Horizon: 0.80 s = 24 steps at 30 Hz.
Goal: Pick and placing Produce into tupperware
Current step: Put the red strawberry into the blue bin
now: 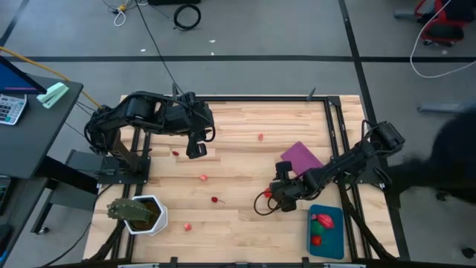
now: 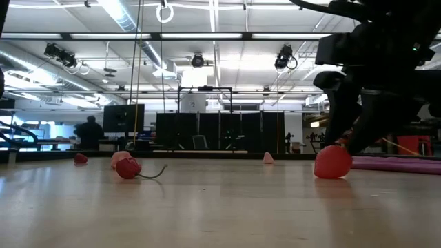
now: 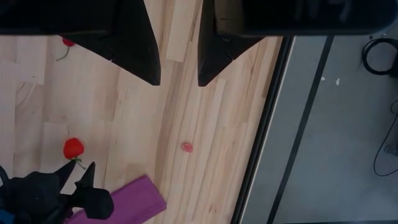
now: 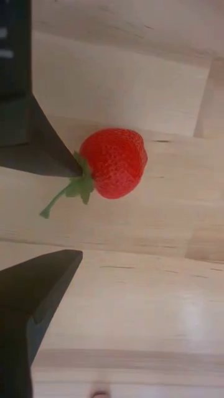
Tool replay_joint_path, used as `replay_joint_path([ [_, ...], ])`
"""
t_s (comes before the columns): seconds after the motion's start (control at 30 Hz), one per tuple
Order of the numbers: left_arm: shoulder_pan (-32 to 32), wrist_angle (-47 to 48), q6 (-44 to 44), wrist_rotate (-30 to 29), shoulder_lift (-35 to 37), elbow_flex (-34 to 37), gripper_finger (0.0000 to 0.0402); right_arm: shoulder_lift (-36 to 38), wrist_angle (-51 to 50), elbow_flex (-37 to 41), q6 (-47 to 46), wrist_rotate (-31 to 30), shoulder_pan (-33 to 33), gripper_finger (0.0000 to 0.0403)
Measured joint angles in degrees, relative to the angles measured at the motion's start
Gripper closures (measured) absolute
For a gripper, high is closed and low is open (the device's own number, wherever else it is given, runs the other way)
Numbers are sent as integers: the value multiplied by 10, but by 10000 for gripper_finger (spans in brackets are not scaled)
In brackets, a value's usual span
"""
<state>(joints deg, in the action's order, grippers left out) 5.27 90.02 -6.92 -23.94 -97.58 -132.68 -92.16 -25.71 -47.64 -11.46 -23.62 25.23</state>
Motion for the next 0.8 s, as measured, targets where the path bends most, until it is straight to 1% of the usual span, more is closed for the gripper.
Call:
replay_joint_path([
  [0.1,0,0,0,0,0,0,291,0,0,0,0,3,-1,198],
  [0.4,0,0,0,0,0,0,288,0,0,0,-5,45,-1,215],
  [0.5,0,0,-1,0,0,0,291,0,1,0,-5,46,-1,221],
  [0.67,0,0,-4,0,0,0,289,0,1,0,-6,54,-4,239],
  [0.8,0,0,-4,0,0,0,288,0,0,0,-8,55,-8,263],
])
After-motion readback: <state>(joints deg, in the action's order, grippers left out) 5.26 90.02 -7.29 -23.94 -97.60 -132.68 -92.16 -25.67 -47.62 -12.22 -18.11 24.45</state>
